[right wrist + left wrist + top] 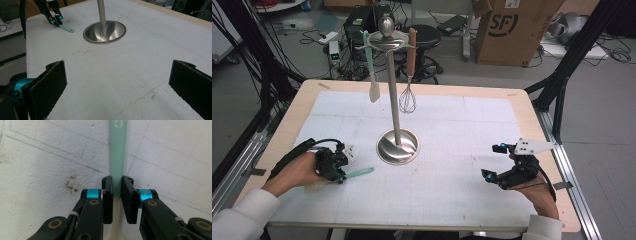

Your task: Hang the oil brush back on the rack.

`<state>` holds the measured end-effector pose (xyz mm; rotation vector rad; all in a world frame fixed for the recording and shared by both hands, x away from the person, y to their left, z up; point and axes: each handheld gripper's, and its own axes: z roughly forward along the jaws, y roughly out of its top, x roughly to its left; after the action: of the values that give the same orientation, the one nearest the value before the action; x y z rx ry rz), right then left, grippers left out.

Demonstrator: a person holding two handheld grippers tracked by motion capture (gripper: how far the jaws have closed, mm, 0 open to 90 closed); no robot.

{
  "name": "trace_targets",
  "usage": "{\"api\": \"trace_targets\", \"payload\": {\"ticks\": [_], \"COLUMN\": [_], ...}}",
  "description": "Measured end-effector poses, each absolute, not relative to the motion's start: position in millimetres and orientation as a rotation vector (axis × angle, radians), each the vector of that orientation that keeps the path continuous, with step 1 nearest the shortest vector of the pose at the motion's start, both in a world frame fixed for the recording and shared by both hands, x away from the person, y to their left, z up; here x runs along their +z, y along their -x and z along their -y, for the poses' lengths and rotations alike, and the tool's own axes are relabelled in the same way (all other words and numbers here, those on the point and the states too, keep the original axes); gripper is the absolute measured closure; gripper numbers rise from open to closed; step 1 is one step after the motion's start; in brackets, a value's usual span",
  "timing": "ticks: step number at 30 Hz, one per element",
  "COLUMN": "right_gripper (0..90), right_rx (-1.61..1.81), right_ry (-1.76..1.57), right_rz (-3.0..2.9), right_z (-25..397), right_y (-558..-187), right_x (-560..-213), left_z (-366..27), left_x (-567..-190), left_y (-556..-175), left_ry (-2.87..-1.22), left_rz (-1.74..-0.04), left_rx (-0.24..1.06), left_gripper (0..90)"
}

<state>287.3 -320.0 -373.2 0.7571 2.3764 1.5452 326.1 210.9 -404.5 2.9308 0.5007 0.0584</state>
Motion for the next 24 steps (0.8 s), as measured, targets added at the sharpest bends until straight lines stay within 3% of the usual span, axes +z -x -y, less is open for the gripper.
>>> {"api": "trace_targets", "payload": {"ticks": [12,24], "right_gripper": [0.2,0.2], "right_rx": [1.549,1.549], "right_ry": [-0.757,-0.747], "right_rz": [-2.371,-2.375], "right_z": [321.6,320.1], "right_y": [-286.3,-286.5], "right_x": [-372.0,-370.9], "left_z": [-217.5,-237.9], "left_x": [-387.5,-351.5], "left_y": [-320.2,-315.0], "left_ry": [-2.795,-2.520], "left_rz": [-0.361,-0.343], "left_rx": [0.015,0.019], "left_gripper": [80.3,80.4]}}
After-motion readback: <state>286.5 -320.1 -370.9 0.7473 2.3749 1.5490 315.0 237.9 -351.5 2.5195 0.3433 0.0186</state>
